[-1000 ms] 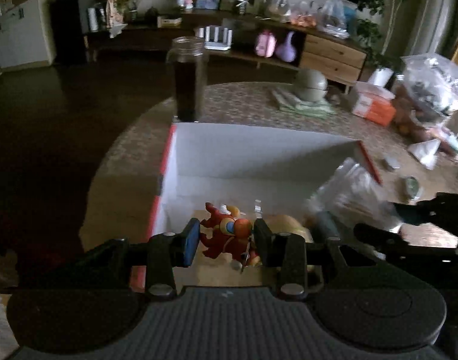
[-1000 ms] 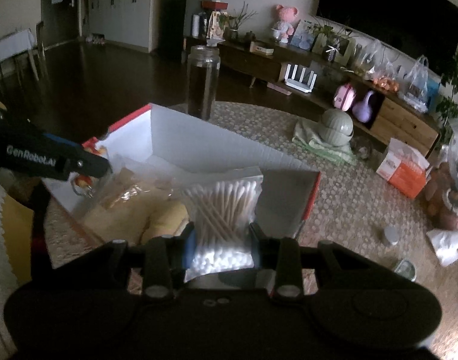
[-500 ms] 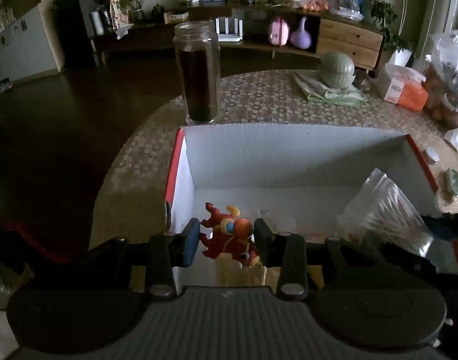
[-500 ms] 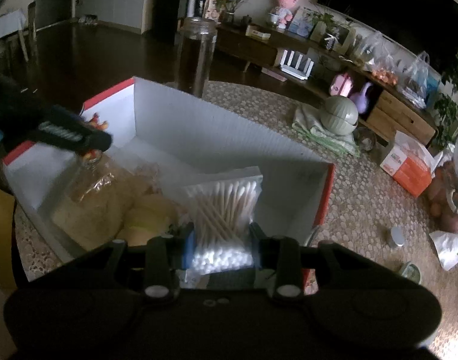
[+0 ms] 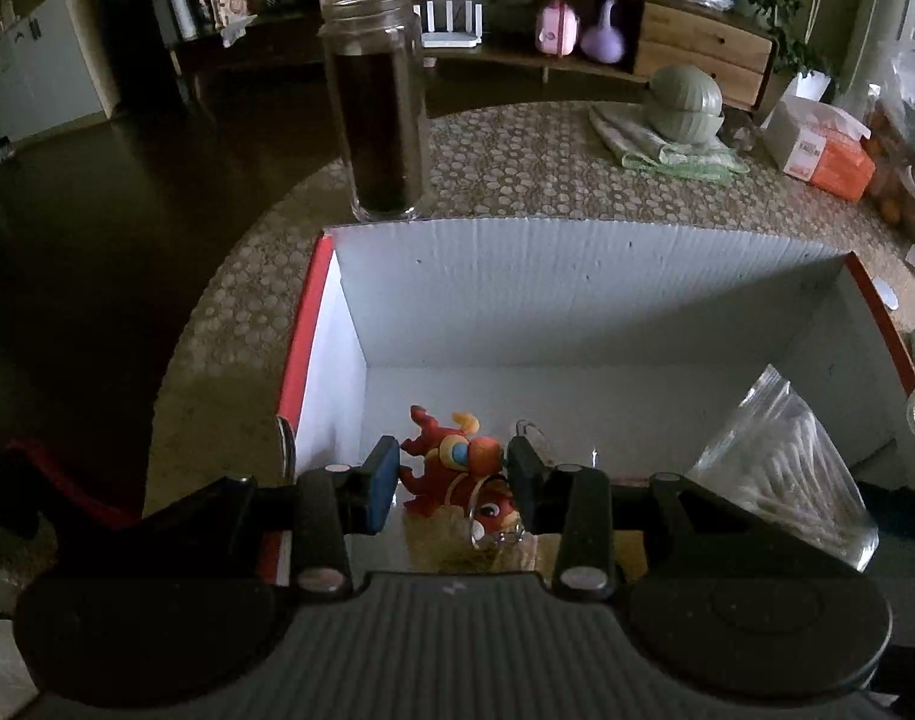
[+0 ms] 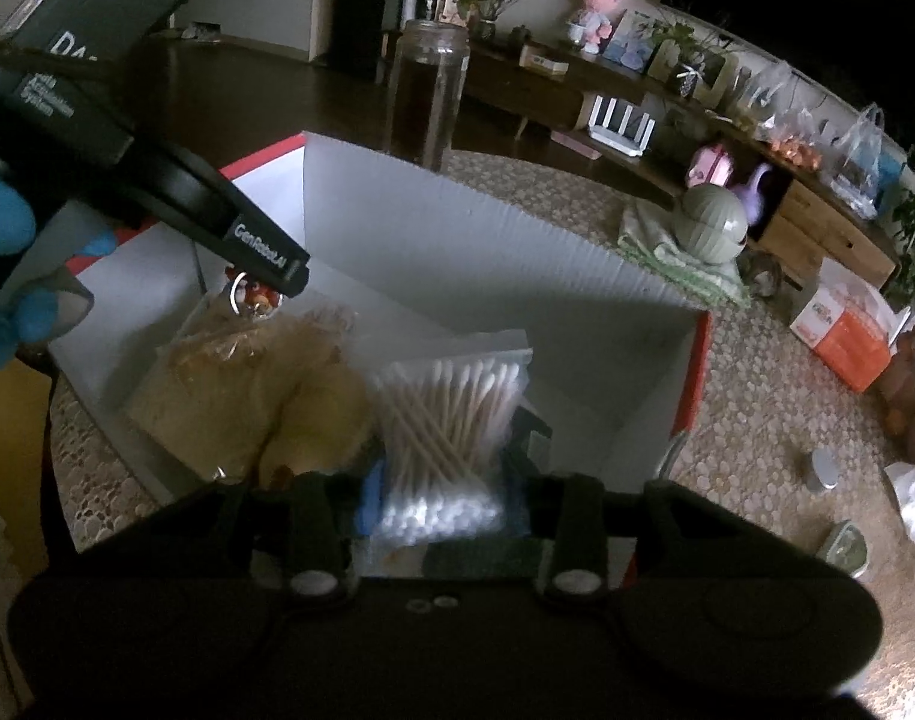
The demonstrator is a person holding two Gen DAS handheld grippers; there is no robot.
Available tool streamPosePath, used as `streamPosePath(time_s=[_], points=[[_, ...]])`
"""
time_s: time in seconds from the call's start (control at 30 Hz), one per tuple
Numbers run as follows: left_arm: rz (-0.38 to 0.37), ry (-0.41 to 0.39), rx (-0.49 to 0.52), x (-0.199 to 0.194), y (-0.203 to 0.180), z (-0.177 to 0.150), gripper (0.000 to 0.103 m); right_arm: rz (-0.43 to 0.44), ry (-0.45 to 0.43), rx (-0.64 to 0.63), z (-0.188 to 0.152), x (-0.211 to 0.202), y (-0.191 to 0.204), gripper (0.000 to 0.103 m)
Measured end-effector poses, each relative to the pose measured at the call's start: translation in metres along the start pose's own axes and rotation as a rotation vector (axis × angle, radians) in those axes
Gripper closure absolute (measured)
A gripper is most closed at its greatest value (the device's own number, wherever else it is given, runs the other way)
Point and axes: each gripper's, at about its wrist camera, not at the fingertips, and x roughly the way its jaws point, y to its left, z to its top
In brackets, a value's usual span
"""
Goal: Organize objects
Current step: 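Open both grippers to drop the keychain and swab pack in the box, then withdraw both tools from the box back over the table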
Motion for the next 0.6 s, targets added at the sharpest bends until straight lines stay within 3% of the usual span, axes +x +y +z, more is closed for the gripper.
streamPosePath(time_s=[0.17,0.3,0.33,0.6], points=[[0.006,0.006,0.003,0.001,-0.002,0.0,0.063,0.004,-0.014,0.022,-0.004,-0.005,-0.007,0.052],[-0.013,0.004,-0.017,-0.002,-0.005,-0.001,0.036,0.024,-0.022,0.047,-0.009,-0.014,-0.014,0.045],[-0.015,0.002,-0.02,-0.003,-0.006,-0.002,0.033,0.031,-0.028,0.047,-0.011,-0.018,-0.015,0.042],[-0.007,-0.012,-0.052,-0.022,-0.01,-0.007,0.033,0.04,-0.083,0.049,-0.019,-0.048,-0.018,0.036]])
